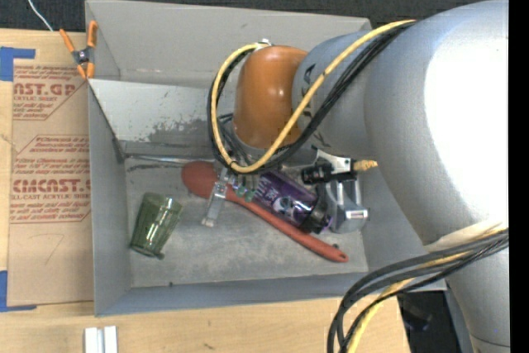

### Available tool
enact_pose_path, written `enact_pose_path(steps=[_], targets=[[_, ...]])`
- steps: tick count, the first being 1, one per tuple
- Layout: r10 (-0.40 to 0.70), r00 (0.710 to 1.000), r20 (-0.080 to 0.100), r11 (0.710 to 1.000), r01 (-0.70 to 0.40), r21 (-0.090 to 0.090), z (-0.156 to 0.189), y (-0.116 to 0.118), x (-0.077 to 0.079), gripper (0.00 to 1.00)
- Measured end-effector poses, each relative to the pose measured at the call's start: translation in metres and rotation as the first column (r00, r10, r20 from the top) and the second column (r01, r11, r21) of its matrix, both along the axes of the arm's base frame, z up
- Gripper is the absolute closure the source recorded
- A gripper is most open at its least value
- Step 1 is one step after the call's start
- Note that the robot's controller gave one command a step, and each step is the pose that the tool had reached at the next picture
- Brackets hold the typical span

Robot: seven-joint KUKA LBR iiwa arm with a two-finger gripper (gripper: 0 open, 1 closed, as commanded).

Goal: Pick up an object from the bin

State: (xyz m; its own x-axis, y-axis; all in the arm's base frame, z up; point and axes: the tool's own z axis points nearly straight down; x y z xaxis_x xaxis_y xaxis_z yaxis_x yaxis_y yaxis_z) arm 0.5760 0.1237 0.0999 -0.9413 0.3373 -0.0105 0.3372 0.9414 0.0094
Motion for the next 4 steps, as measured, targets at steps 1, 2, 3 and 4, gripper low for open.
enact_pose_path(steps=[1, 2, 3, 4], targets=[[-0.243, 0.970, -0.003, 0.970, 0.243, 0.001, -0.0287, -0.0144, 0.0057, 0.00], [-0.118, 0.993, 0.003, 0.993, 0.118, -0.003, -0.0285, -0.0079, 0.0039, 1.00], [-0.100, 0.995, 0.003, 0.995, 0.100, -0.003, -0.0285, -0.0067, 0.0036, 1.00], [-0.090, 0.996, 0.000, 0.996, 0.090, -0.004, -0.0244, -0.0067, 0.0022, 1.00]])
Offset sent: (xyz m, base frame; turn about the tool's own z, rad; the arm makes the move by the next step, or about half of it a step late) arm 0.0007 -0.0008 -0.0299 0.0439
